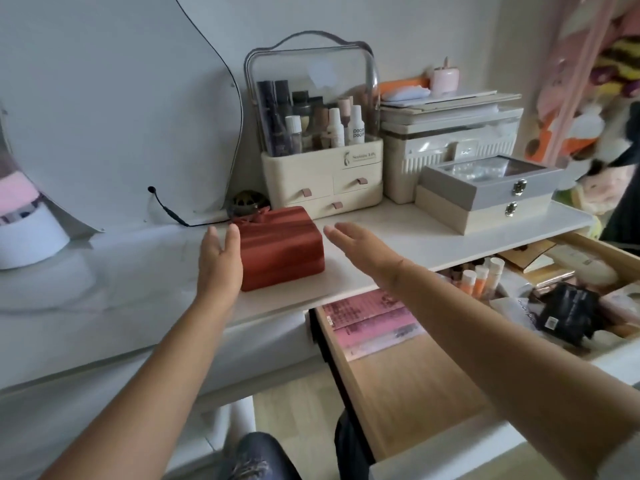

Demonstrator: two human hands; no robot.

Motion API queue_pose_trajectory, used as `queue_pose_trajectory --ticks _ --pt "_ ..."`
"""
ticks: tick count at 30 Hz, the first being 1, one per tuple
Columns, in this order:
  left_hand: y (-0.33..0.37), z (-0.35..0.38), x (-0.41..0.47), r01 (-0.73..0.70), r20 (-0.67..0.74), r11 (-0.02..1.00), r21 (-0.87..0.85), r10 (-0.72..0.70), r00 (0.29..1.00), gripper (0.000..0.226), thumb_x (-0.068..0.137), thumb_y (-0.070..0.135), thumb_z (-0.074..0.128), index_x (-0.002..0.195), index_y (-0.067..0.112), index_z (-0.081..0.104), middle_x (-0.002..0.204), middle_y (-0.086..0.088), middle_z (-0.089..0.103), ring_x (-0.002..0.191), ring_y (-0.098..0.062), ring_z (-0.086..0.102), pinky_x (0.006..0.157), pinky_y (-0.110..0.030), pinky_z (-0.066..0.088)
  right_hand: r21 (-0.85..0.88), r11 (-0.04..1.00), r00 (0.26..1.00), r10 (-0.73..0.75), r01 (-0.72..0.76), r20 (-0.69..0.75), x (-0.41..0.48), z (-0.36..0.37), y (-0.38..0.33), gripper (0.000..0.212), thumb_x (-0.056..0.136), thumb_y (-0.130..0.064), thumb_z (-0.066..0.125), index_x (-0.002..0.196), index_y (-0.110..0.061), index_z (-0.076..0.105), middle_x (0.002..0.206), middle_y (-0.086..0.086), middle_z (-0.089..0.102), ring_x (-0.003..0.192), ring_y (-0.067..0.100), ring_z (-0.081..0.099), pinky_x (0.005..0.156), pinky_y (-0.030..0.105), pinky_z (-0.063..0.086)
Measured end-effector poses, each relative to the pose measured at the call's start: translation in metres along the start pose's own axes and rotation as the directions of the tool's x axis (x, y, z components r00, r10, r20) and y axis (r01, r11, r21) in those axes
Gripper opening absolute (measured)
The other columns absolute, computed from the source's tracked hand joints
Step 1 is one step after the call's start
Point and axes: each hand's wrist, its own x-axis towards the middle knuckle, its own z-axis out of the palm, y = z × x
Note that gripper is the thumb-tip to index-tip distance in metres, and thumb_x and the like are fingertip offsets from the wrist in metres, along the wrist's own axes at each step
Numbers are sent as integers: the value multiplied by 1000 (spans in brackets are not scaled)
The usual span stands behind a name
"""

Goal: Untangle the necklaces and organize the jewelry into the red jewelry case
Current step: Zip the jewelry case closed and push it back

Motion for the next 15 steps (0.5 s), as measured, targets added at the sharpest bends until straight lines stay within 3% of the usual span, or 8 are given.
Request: queue_pose_trajectory --ticks 1,3,6,9,11,13,15 --pt "-5 1 11 70 40 997 -43 -68 997 64 99 52 35 152 18 22 159 -2 22 145 -19 22 118 -39 19 46 999 1000 24 -25 19 12 6 -2 51 87 -54 48 106 -8 58 96 3 50 92 16 47 85 33 38" --pt "-10 5 27 197 151 971 -138 -176 973 73 94 62 37 152 21 22 158 2 24 144 -18 24 117 -39 20 168 981 995 83 -92 63 30 14 -5 50 91 -47 47 103 -1 60 93 4 51 87 17 47 79 32 38" --pt "-12 10 32 321 264 916 -241 -256 930 95 69 80 46 146 25 37 150 4 41 135 -16 41 114 -44 28 445 869 975 169 -217 145 38 19 -9 25 97 -30 47 90 -11 62 86 4 53 76 15 51 70 25 42" --pt "-6 13 18 311 299 890 -332 -213 930 68 86 69 46 133 21 52 129 3 59 119 -14 56 106 -38 39 494 837 972 197 -234 126 34 18 -12 20 97 -24 49 93 -9 62 80 1 57 71 12 51 64 22 41" --pt "-4 16 5 321 336 884 -339 -205 919 84 72 79 53 136 25 50 133 5 58 121 -13 55 108 -41 37 491 840 974 196 -228 116 22 9 -11 30 96 -25 51 111 -1 62 93 6 61 79 14 54 66 22 42" --pt "4 20 -13 307 376 878 -368 -162 912 100 58 84 58 141 31 42 140 7 53 126 -13 51 110 -45 35 512 830 976 186 -220 117 3 -7 -6 34 97 -23 49 116 3 60 95 9 60 81 16 54 68 23 44" --pt "19 27 -39 274 404 871 -407 -98 910 83 72 76 56 139 28 43 134 6 58 120 -13 57 104 -44 43 560 798 975 180 -222 131 -20 -31 4 26 98 -20 46 102 -2 64 82 6 59 71 14 53 68 23 45"
